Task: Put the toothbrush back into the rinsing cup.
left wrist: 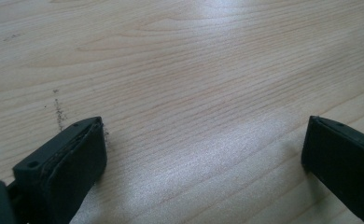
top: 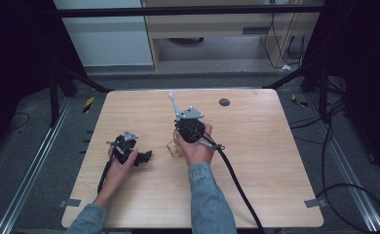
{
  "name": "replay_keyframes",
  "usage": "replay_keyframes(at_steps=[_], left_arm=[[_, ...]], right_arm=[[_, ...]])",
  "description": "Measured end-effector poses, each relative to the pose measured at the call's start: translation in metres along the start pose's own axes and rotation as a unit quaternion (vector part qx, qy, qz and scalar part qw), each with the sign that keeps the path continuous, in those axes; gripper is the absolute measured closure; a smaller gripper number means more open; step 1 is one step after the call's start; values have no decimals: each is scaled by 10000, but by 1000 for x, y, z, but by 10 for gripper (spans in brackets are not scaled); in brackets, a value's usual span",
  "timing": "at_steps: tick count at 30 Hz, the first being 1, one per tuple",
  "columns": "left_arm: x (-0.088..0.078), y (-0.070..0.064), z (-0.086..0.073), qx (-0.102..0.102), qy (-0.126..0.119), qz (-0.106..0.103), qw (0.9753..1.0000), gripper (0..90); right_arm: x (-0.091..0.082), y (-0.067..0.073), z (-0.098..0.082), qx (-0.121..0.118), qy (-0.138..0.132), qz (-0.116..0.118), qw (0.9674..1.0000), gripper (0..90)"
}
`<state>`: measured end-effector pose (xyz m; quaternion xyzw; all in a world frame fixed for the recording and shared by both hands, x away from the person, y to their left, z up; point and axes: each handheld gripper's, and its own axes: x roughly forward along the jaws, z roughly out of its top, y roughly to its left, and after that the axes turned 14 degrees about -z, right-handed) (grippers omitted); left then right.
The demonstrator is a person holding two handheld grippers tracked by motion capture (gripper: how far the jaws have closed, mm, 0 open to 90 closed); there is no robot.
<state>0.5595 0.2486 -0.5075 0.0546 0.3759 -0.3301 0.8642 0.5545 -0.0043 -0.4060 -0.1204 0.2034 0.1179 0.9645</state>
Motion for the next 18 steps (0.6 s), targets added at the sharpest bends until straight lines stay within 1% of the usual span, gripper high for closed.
replay_keyframes(at_steps=[7, 15, 18], left_arm=[[0, 0, 0, 11, 1, 1, 10000, 0], [0, 0, 0, -9, -13, 1, 10000, 0], [0, 0, 0, 13, 5, 4, 10000, 0]], right_arm=[[1, 0, -5, 19, 53, 1, 10000, 668], [3, 3, -8, -49, 117, -9, 9999, 667], [3, 3, -8, -66, 136, -9, 9999, 667]])
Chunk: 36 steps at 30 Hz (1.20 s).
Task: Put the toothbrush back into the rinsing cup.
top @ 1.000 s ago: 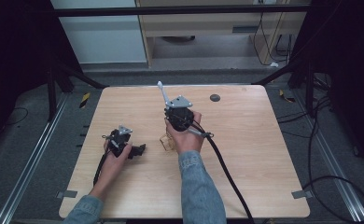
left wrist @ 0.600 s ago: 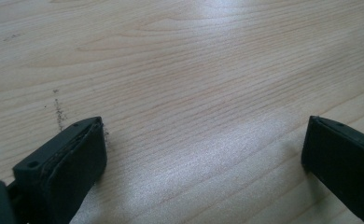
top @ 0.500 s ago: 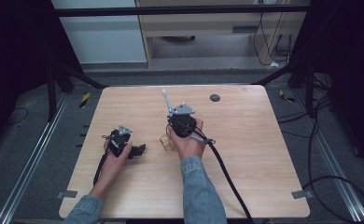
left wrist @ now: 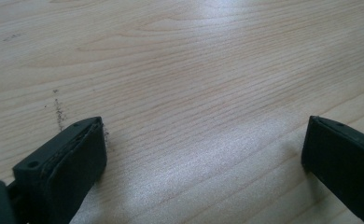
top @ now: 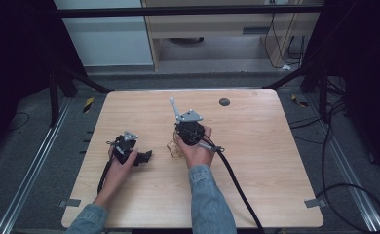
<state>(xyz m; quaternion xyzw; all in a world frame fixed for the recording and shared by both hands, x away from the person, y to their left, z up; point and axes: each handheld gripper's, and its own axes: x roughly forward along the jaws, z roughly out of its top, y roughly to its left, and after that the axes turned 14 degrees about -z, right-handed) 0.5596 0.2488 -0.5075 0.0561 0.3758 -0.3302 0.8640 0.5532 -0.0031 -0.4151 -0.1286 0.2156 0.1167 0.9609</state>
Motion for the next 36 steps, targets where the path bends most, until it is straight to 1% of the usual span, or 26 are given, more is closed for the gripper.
replay_keyframes(at_steps=[14, 36], left_arm=[[0, 0, 0, -18, -15, -5, 10000, 0], [0, 0, 0, -14, -14, -12, 10000, 0]], right_arm=[[1, 2, -3, -87, 49, -4, 10000, 667], [2, 4, -3, -123, 97, 27, 9999, 666]])
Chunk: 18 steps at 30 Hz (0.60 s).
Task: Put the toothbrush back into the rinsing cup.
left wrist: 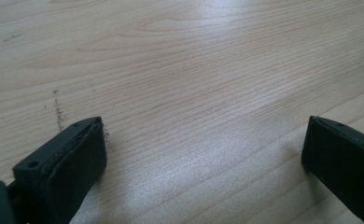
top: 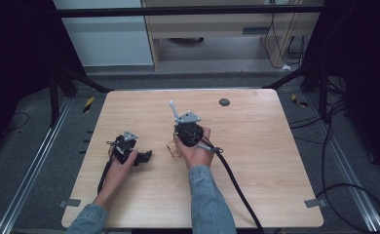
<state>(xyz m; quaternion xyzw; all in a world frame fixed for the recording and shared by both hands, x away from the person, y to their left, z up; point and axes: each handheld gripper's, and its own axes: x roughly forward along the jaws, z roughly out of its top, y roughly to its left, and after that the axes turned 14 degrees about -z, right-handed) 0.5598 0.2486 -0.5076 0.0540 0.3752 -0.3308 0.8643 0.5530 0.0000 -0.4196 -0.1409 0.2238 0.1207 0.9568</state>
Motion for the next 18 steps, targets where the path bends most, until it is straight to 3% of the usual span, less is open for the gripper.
replay_keyframes(at_steps=[18], left_arm=[[0, 0, 0, 1, 0, -3, 10000, 0]], right_arm=[[1, 1, 2, -44, 12, 33, 10000, 665]])
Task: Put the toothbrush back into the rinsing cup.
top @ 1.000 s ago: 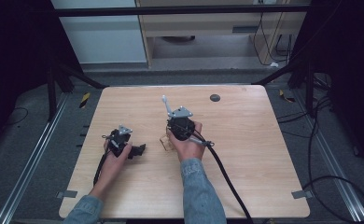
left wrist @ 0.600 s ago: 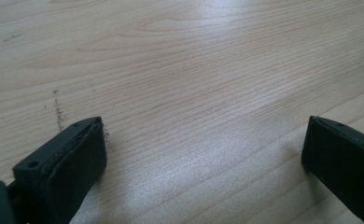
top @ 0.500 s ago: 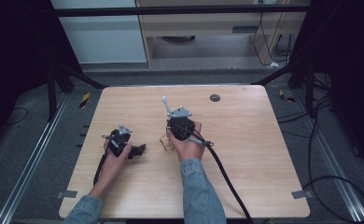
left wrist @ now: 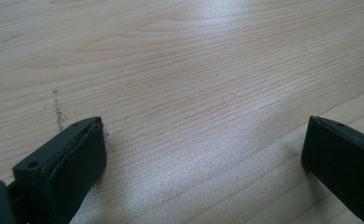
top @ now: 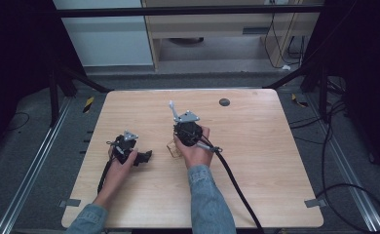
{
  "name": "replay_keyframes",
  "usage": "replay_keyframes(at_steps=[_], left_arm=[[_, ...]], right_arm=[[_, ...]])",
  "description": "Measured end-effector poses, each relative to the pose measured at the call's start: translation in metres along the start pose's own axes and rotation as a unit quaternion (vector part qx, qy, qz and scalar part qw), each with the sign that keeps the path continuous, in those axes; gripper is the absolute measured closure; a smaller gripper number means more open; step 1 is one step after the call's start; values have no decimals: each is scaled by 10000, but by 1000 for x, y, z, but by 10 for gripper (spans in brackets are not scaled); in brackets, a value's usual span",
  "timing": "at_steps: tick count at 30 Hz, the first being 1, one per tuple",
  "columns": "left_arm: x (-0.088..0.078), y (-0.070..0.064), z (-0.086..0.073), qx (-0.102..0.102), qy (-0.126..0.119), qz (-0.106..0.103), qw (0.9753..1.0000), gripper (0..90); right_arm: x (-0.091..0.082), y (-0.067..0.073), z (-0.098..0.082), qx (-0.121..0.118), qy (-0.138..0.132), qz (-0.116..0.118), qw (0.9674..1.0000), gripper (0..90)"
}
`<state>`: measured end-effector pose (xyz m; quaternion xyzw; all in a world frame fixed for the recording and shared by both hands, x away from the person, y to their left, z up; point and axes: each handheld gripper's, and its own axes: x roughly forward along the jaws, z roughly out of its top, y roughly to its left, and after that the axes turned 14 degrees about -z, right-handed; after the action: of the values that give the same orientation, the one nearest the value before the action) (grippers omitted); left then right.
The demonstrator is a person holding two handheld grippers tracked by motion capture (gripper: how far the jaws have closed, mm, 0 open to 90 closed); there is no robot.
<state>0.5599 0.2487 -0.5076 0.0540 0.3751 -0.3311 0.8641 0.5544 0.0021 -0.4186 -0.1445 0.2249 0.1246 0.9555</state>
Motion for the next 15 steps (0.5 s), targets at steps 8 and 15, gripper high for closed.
replay_keyframes(at_steps=[8, 15], left_arm=[[0, 0, 0, 0, 0, -1, 10000, 0], [0, 0, 0, 2, 3, -3, 10000, 0]], right_arm=[[1, 1, 1, -25, 23, 35, 10000, 662], [3, 2, 2, -65, 23, 56, 10000, 659]])
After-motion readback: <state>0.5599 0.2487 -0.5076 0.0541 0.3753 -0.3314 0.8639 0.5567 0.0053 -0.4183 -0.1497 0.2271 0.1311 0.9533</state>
